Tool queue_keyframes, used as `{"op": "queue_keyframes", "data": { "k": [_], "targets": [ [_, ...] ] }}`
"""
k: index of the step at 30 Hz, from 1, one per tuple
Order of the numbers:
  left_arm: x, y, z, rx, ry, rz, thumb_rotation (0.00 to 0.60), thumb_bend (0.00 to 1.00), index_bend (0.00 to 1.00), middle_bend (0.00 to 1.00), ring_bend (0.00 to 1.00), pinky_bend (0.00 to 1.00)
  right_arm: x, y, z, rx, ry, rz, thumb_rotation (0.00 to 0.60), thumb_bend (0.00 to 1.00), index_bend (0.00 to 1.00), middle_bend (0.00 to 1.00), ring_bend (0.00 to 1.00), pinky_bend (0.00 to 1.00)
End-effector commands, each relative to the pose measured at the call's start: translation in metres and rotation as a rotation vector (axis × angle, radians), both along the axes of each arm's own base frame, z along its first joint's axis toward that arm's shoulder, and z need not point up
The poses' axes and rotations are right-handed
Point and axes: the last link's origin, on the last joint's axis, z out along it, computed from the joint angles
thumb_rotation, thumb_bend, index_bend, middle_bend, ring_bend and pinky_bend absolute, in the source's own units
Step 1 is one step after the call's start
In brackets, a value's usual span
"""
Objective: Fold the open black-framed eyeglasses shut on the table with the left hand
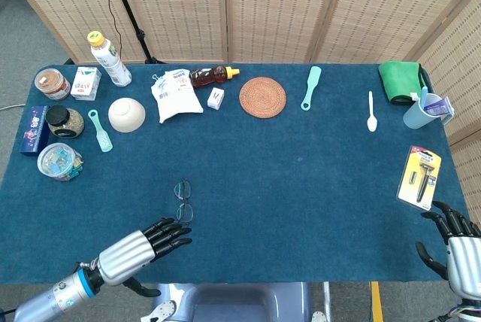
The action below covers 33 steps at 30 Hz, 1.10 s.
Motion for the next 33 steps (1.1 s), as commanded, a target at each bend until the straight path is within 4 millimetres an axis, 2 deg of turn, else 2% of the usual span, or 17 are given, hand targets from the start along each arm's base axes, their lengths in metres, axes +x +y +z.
{"op": "queue_keyframes", "data": {
  "k": [1, 5, 10, 19, 33],
  "targets": [
    [-0.003, 0.003, -0.006, 0.143, 0.076, -0.129, 0.484, 0.00, 0.06, 0.03, 0.01, 0.00, 0.000, 0.000, 0.000, 0.000, 0.000, 0.000, 0.600, 0.27, 0.33, 0.21, 0.26, 0.36],
    [-0.008, 0.006, -0.013, 0.268, 0.164, -0.249, 0.485, 0.00, 0.06, 0.02, 0.00, 0.00, -0.001, 0.001, 0.000, -0.002, -0.001, -0.003, 0.600, 0.27, 0.33, 0.21, 0.26, 0.36],
    [-0.014, 0.009, -0.018, 0.324, 0.224, -0.300, 0.487, 0.00, 0.08, 0.02, 0.00, 0.00, -0.002, 0.001, 0.000, -0.002, -0.001, -0.007, 0.600, 0.27, 0.33, 0.21, 0.26, 0.36],
    [-0.016, 0.031, -0.028, 0.504, 0.315, -0.453, 0.487, 0.00, 0.09, 0.02, 0.00, 0.00, -0.003, 0.001, 0.001, -0.004, 0.002, -0.009, 0.600, 0.27, 0.33, 0.21, 0.26, 0.36],
    [-0.020, 0.052, -0.037, 0.548, 0.390, -0.566, 0.487, 0.00, 0.09, 0.00, 0.00, 0.00, -0.006, 0.003, 0.003, -0.011, 0.003, -0.022, 0.600, 0.27, 0.32, 0.21, 0.26, 0.36]
  ]
}}
